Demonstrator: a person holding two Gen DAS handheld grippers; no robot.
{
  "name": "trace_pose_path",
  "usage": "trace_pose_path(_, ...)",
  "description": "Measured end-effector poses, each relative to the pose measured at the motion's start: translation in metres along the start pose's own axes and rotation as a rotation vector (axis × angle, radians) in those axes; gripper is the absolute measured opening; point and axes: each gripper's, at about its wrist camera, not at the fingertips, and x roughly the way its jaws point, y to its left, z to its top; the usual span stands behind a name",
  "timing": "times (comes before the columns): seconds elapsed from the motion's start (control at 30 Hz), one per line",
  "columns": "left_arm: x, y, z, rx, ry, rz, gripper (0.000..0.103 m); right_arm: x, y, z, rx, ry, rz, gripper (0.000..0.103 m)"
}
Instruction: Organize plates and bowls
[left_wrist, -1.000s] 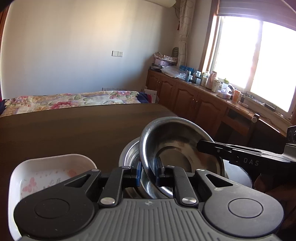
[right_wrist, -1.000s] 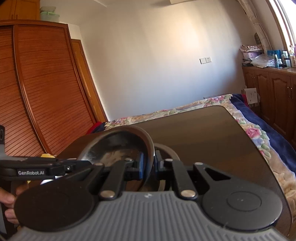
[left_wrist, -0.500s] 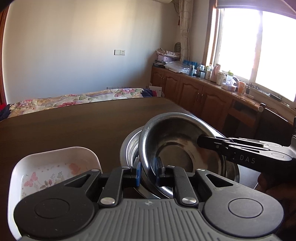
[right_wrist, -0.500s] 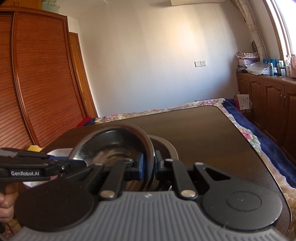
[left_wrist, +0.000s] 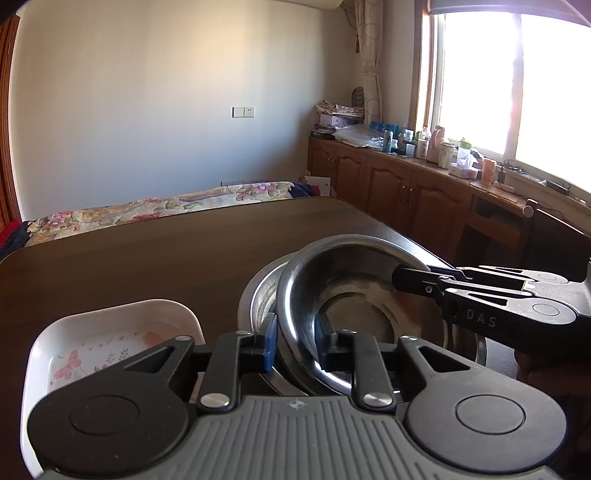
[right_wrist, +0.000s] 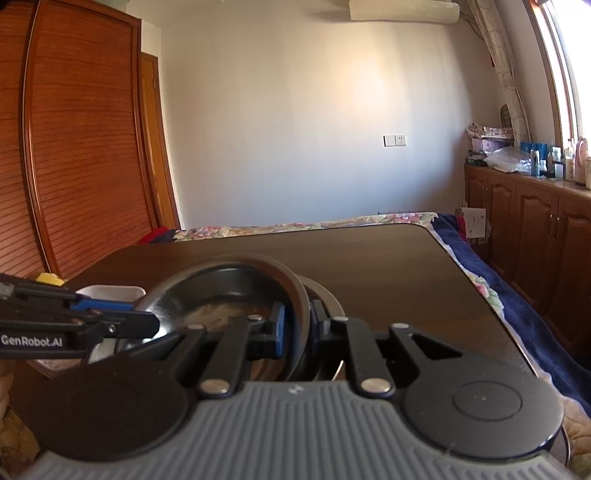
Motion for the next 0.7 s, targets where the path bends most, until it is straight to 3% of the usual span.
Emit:
trace_pose_path(0.27,-0.006,-0.004,-0.003,0.004,-0.02,0.011,0.033,0.003,0.003,0.005,-0.033,-0.003,0.004,0.017)
trace_pose_path(0.4,-0.01,-0.006,-0.004,-0.001,-0.043,0.017,0.042,-0.003,0.006,0.006,-0.058,-0.03,0.002,0.037)
trace_pose_path(0.53,-0.016,-0.006,-0.012,0.009,-0.076,0.033,0.072,-0.011,0.007,0.007,-0.067,-0.062,-0.006,0.054)
trace_pose_path(0.63,-0.019,-0.008,-0.016,0.019,-0.097,0.056,0.078,-0.016,0.006,0.006,-0.069,-0.091,-0.012,0.062)
trace_pose_path(0.7,-0.019,-0.005,-0.016,0.01,-0.103,0.059,0.086,-0.018,0.004,0.005,-0.065,-0.106,-0.015,0.081)
